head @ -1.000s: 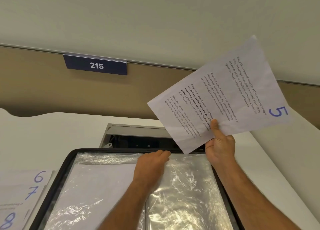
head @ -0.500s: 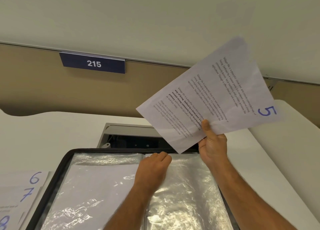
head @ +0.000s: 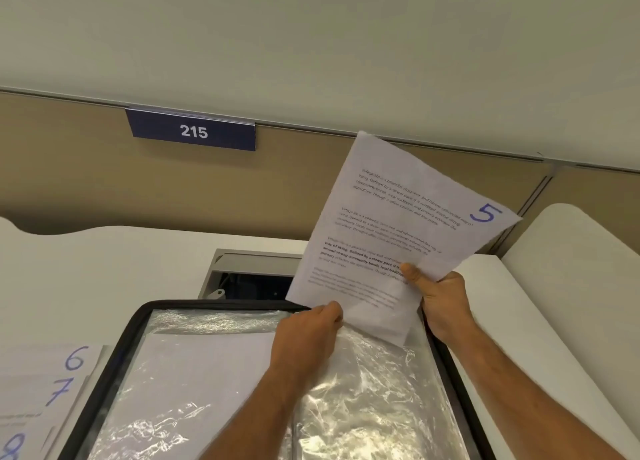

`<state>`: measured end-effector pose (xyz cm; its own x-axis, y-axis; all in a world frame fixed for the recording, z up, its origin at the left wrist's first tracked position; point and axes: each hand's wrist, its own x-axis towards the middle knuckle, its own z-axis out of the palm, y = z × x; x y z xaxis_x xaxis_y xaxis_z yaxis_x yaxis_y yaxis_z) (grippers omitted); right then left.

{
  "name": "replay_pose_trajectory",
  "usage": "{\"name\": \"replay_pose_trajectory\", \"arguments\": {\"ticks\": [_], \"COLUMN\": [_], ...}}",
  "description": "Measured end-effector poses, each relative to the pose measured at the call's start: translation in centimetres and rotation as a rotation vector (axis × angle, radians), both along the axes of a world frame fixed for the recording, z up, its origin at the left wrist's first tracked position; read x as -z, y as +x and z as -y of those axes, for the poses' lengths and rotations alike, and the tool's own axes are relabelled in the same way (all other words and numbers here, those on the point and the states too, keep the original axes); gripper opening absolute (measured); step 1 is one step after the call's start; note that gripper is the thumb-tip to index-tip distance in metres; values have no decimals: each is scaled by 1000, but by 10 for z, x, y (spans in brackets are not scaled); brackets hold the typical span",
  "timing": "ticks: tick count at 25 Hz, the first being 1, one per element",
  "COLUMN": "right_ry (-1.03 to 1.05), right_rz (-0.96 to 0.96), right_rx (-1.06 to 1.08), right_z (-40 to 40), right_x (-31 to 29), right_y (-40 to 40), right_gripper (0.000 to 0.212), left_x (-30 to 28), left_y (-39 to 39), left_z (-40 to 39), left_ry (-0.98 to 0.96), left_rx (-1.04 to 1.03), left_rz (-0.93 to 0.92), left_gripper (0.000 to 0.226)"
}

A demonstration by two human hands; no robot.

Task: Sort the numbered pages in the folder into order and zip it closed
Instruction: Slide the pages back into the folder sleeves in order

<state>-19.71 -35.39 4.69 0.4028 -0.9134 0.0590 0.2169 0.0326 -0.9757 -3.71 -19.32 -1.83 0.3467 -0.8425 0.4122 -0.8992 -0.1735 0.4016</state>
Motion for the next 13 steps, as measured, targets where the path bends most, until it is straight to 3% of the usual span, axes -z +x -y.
{"name": "replay_pose_trajectory", "arguments": {"ticks": [2, 5, 9, 13], "right_ry": [1, -10, -27, -21], "right_rz": [-9, -93, -158, -151], "right_rx": [-35, -58, -82, -82], "right_z": [4, 13, 28, 38], "right_x": [-1, -5, -11, -10], "right_y": [-5, -5, 0, 8], "right_gripper": [30, 29, 36, 65], "left_x": [-10, -23, -29, -39], "left_y": [0, 7, 38, 69], "left_z": [2, 8, 12, 12], "left_ry": [29, 153, 379, 490], "left_rx": [30, 55, 66, 107], "left_rz": [-49, -162, -222, -227], "left_gripper": [11, 20, 27, 9]}}
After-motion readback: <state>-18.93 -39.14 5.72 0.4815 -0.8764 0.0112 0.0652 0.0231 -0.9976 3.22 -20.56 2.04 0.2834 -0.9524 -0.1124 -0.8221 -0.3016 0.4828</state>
